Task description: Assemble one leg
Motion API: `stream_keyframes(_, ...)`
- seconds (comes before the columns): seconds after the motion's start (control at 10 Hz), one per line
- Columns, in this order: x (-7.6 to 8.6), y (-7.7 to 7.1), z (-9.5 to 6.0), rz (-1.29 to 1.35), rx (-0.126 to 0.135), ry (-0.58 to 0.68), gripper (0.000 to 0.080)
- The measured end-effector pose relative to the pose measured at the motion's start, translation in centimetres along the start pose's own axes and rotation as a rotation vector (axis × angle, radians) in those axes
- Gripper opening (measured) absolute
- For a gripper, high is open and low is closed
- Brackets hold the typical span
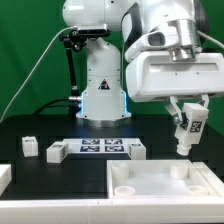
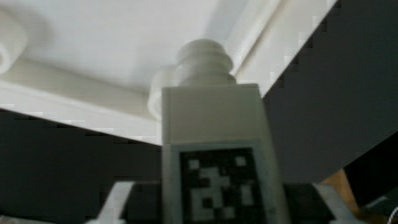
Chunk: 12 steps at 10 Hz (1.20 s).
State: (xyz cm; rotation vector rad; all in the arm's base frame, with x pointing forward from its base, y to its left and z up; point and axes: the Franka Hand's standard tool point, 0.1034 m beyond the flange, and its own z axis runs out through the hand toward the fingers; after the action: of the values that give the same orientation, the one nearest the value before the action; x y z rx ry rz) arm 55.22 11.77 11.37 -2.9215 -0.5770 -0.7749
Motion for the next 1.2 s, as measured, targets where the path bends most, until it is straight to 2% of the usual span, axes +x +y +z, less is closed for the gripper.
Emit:
stream_keyframes(0.2,0.0,0.1,0.3,-0.001,0.003,-0.013,0.0291)
stream_keyframes(0.3,0.3,0.8,1.0,0.022,0.002,-0.026,0.0291)
stream_keyframes(0.5,2.4,2.9,2.5,0.079,0.001,-0.057,0.0291)
stream_keyframes(0.7,4.0,2.8,4.4,0.086,0.013,-0.058,0.0291)
stream_keyframes(1.0,4.0,2.9,4.5,0.081,0.012,-0.053,0.0291)
stream_keyframes(1.1,4.0,2.7,4.6,0.082,0.006,-0.017,0.0291)
stream_keyframes(1.2,3.4,1.6,4.9,0.072,0.014,-0.011,0.0291)
